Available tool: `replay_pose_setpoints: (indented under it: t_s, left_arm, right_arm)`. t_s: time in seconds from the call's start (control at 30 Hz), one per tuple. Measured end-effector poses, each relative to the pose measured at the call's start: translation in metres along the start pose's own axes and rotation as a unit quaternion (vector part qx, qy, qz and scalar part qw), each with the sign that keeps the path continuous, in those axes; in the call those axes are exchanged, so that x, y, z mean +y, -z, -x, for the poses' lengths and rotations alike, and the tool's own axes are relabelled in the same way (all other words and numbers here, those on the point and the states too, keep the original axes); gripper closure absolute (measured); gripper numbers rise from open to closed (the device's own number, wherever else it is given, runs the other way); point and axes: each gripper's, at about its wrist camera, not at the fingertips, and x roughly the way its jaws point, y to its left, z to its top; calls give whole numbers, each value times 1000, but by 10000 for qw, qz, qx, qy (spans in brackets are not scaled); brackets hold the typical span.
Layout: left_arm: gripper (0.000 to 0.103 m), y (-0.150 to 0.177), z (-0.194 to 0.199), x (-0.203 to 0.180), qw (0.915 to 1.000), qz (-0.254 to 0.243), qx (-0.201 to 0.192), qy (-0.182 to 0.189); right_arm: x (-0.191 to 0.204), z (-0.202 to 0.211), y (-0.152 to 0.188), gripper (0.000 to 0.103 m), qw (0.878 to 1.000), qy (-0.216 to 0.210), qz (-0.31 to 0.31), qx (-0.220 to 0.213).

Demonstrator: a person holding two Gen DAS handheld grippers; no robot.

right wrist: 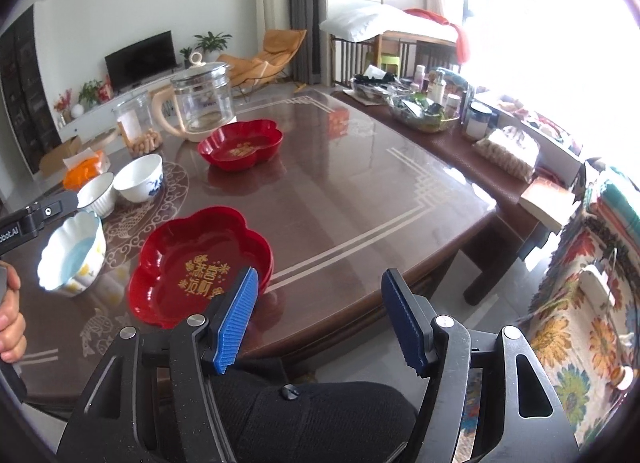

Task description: Organize plates and bowls

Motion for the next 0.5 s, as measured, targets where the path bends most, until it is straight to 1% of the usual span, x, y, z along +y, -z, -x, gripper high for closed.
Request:
replay_pose_setpoints:
  t_s: [0.1,0.17,0.23,0.3,0.37,0.43,0.5]
  left_arm:
    - [5,4,-3,7,9996,-126,-37,-255]
    - [5,7,-6,14,9997,-103,56,-216]
    - [5,9,-8,21,9998,40,152,-102]
    - [5,10,-6,28,9997,198,146,42]
    - [5,11,1,32,9995,301,32,122]
    - [5,14,8,37,9993,348,-118,120]
    - [5,16,13,40,9991,372,-173,78]
  right_arm:
    - [-3,13,-11,28,9992,344,79,-187]
    - [-2,21,-18,26,9984,453,172,-280]
    - [1,31,-22,26,9979,332,300,-475]
    - [2,41,-24,26,9962,67,421,-756]
    - [5,50,-24,26,9924,59,530,-1111]
    - [8,55,-23,26,9866,78,653,-1492]
    - [9,53,-22,26,9816,-84,824,-1722]
